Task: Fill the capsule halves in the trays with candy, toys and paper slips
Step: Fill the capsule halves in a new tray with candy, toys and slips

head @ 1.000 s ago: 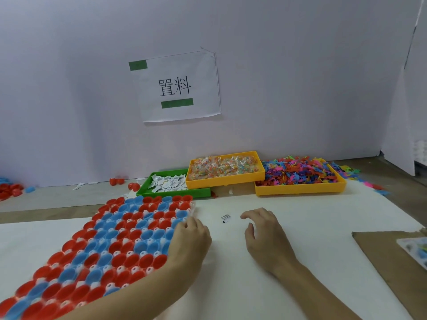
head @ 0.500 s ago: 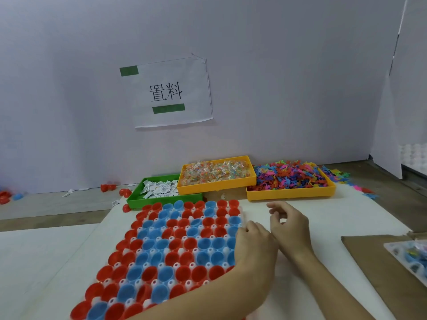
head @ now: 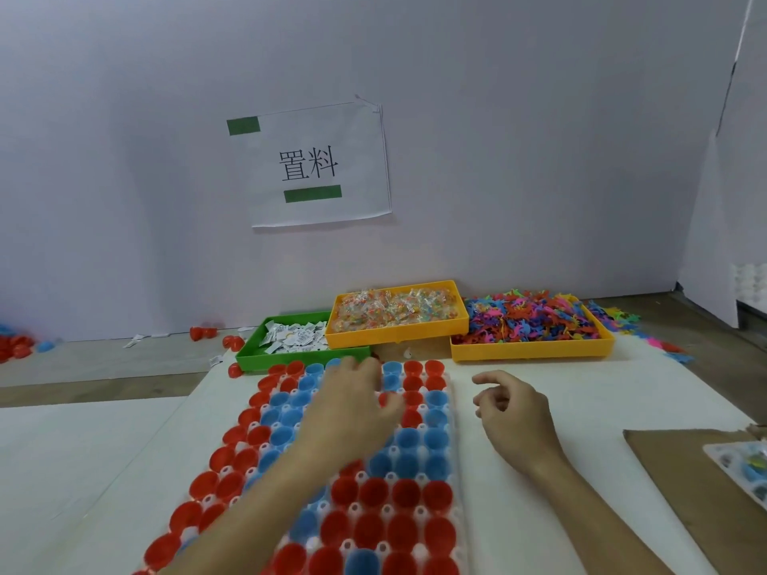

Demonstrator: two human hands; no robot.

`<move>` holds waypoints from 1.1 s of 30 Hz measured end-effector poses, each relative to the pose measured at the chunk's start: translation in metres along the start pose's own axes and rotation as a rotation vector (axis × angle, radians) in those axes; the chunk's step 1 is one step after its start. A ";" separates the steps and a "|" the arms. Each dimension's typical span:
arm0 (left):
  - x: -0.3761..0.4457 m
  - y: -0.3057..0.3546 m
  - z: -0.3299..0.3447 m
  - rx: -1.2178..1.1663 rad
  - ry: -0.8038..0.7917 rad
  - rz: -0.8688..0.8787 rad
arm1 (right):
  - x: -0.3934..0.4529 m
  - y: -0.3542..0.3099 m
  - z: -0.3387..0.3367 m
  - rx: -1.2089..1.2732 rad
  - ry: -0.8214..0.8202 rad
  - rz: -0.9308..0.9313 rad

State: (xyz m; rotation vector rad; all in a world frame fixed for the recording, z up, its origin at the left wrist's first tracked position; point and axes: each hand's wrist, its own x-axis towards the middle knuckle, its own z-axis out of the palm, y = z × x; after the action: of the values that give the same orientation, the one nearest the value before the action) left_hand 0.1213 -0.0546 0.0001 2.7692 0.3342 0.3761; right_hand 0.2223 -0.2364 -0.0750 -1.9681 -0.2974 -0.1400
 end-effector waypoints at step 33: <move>-0.005 -0.121 -0.003 -0.692 -0.067 -0.515 | 0.016 0.016 -0.037 -0.027 0.145 0.132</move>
State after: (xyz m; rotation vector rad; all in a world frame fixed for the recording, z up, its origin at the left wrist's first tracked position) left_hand 0.0932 0.0557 -0.0406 1.9303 0.7200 0.2093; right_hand 0.2435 -0.2735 -0.0703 -1.9859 -0.0711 -0.2007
